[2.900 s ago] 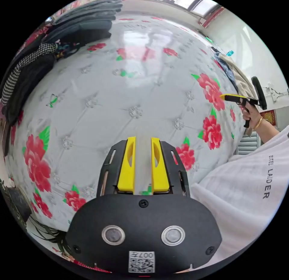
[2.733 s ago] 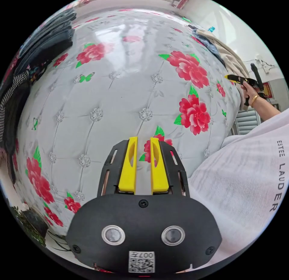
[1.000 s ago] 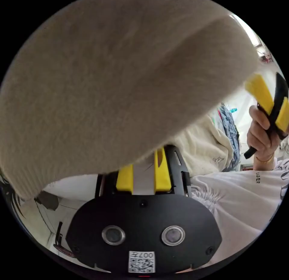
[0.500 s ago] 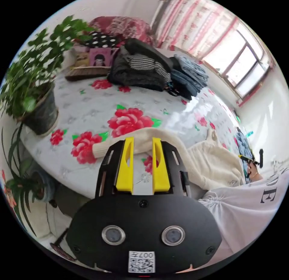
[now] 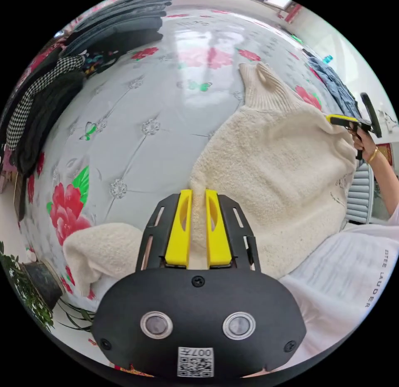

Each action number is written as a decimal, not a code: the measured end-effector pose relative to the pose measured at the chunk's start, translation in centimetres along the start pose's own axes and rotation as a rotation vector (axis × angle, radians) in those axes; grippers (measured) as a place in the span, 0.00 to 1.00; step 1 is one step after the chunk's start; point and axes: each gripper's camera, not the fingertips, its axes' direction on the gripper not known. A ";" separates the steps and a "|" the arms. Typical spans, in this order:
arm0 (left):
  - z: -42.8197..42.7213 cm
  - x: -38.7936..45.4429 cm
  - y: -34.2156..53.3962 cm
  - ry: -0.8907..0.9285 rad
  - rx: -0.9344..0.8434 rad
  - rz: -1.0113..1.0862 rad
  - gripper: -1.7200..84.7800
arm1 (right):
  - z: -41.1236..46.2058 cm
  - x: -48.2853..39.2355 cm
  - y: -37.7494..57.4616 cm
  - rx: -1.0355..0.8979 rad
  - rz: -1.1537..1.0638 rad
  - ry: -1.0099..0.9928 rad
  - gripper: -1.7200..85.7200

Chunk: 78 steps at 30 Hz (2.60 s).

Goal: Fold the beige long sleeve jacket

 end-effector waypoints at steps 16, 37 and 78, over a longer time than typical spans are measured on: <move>-15.9 -5.7 -18.1 0.043 0.503 -0.196 0.09 | -13.5 4.4 -12.1 0.521 0.311 0.202 0.09; 0.5 11.6 0.8 0.510 0.082 0.086 0.15 | 1.3 5.3 20.0 0.146 0.458 -0.051 0.15; -11.3 4.7 18.1 0.167 -0.013 -0.292 0.07 | 12.8 11.3 26.1 -0.172 0.270 -0.263 0.03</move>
